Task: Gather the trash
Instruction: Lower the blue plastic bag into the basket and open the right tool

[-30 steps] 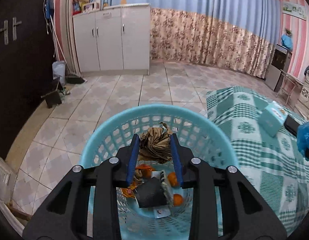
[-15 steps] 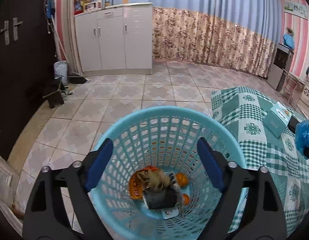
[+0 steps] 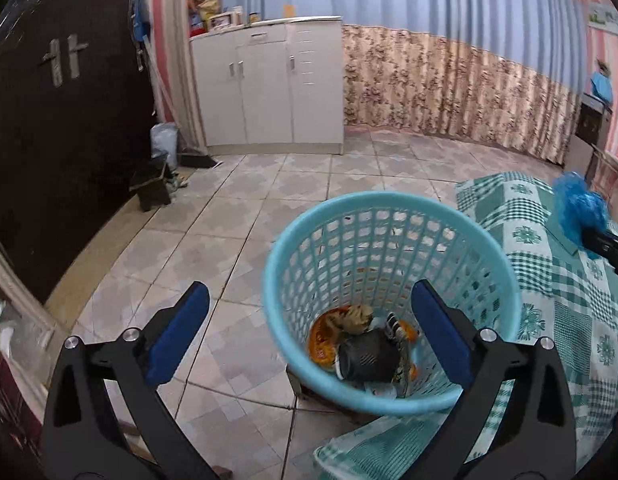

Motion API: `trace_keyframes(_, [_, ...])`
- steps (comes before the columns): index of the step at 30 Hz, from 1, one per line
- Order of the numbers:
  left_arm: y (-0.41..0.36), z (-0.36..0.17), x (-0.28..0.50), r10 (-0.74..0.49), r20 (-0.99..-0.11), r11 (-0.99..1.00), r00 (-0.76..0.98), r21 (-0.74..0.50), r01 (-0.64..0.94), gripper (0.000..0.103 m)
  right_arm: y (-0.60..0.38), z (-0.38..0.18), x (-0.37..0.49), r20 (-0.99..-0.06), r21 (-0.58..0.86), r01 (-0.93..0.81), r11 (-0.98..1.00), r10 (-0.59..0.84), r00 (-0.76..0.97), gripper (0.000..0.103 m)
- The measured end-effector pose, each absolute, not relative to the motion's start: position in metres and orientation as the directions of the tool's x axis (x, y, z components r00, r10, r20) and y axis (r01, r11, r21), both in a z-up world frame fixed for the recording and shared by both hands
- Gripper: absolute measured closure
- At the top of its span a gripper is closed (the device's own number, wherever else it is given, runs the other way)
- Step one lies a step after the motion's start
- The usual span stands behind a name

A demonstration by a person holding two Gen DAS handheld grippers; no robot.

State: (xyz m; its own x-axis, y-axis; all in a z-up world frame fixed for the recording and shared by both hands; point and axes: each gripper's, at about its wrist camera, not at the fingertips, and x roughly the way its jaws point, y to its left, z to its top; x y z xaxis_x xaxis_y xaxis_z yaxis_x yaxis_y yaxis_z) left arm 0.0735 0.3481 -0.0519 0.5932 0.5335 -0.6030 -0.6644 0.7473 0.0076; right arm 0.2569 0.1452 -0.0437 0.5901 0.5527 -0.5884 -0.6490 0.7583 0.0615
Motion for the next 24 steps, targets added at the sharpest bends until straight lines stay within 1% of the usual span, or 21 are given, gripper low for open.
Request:
trace_keyframes(3, [0.355,-0.058,0.065,0.527,-0.616,0.732,0.585,-0.021,-0.681,0.005,0.179,-0.050,0.251,-0.603,0.050,-0.698,0.715,0.578,0.550,0.077])
trace_keyframes(9, [0.360,-0.065,0.060,0.551,-0.619,0.713,0.559,0.001,-0.701,0.005,0.226,-0.074,0.252,-0.663,0.080,-0.751,0.656,0.598,0.451,0.077])
trace_keyframes(10, [0.362,-0.065,0.059,0.552,-0.618,0.711,0.560,-0.002,-0.703,0.005,0.232,-0.077,0.252,-0.674,0.084,-0.760,0.645,0.598,0.433,0.075])
trace_keyframes(11, [0.363,-0.065,0.058,0.553,-0.617,0.709,0.560,-0.004,-0.705,0.005,0.234,-0.079,0.252,-0.680,0.090,-0.765,0.638,0.600,0.421,0.072])
trace_keyframes(12, [0.364,-0.065,0.058,0.556,-0.616,0.706,0.558,-0.004,-0.708,0.005,0.237,-0.081,0.252,-0.684,0.092,-0.768,0.634,0.601,0.413,0.063])
trace_keyframes(13, [0.365,-0.065,0.057,0.559,-0.616,0.703,0.555,-0.004,-0.711,0.005,0.239,-0.083,0.252,-0.685,0.088,-0.768,0.634,0.598,0.416,0.049])
trace_keyframes(15, [0.365,-0.065,0.058,0.558,-0.619,0.701,0.553,-0.005,-0.713,0.005,0.237,-0.083,0.251,-0.677,0.080,-0.765,0.640,0.598,0.429,0.035])
trace_keyframes(17, [0.365,-0.064,0.058,0.560,-0.619,0.701,0.551,-0.001,-0.713,0.005,0.235,-0.083,0.251,-0.674,0.067,-0.758,0.648,0.590,0.445,0.028])
trace_keyframes(18, [0.364,-0.064,0.058,0.565,-0.618,0.700,0.547,0.008,-0.714,0.005,0.232,-0.084,0.250,-0.673,0.062,-0.755,0.653,0.586,0.452,0.023])
trace_keyframes(20, [0.362,-0.062,0.059,0.571,-0.616,0.698,0.543,0.017,-0.715,0.005,0.227,-0.081,0.251,-0.667,0.056,-0.747,0.663,0.581,0.466,0.019])
trace_keyframes(21, [0.362,-0.062,0.058,0.571,-0.614,0.699,0.545,0.016,-0.715,0.005,0.223,-0.078,0.251,-0.664,0.055,-0.743,0.667,0.580,0.472,0.014])
trace_keyframes(22, [0.361,-0.060,0.058,0.569,-0.612,0.702,0.550,0.013,-0.712,0.005,0.218,-0.076,0.251,-0.656,0.052,-0.736,0.674,0.579,0.484,0.011])
trace_keyframes(24, [0.358,-0.057,0.059,0.565,-0.609,0.706,0.556,0.009,-0.708,0.005,0.210,-0.070,0.250,-0.642,0.049,-0.731,0.681,0.582,0.499,0.011])
